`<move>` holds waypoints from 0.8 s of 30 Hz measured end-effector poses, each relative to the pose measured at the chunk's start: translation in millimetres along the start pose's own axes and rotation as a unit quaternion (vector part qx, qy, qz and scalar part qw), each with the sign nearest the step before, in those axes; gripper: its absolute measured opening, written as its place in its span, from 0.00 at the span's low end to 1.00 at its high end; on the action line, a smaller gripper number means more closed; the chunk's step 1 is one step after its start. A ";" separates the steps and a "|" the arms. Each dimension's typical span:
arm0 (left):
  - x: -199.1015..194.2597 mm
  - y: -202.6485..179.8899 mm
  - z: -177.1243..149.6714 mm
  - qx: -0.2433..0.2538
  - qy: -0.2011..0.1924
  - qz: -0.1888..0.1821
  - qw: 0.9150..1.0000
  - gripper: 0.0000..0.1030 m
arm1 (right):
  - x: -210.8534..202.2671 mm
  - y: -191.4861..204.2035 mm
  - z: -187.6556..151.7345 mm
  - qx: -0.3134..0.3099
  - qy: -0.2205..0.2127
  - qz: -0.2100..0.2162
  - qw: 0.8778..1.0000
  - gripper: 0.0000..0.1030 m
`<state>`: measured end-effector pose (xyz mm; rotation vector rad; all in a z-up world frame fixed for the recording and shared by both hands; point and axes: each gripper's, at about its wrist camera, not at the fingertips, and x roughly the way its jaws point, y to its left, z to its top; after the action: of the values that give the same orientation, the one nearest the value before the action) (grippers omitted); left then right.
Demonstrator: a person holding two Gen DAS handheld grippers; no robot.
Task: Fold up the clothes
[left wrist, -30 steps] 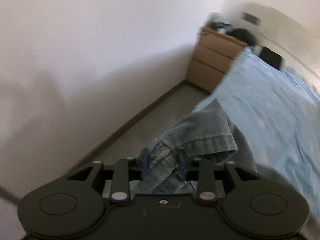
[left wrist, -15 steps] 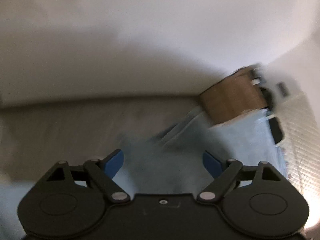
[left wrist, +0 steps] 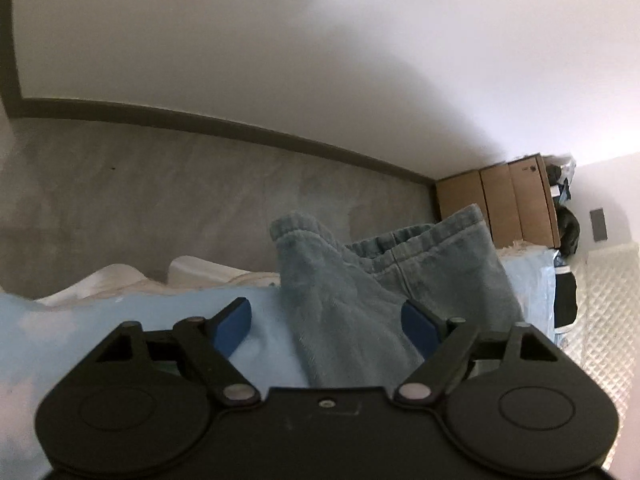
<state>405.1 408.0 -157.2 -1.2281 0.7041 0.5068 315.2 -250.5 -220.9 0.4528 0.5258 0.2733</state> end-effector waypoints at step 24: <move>-104.7 -1.7 -5.5 0.081 -0.050 -0.053 0.994 0.02 | -2.3 1.7 2.8 -0.006 0.004 -0.008 1.000 0.23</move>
<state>333.0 404.4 -81.3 -1.0744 0.5803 0.4119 314.6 -250.8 -217.0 0.4348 0.5358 0.2629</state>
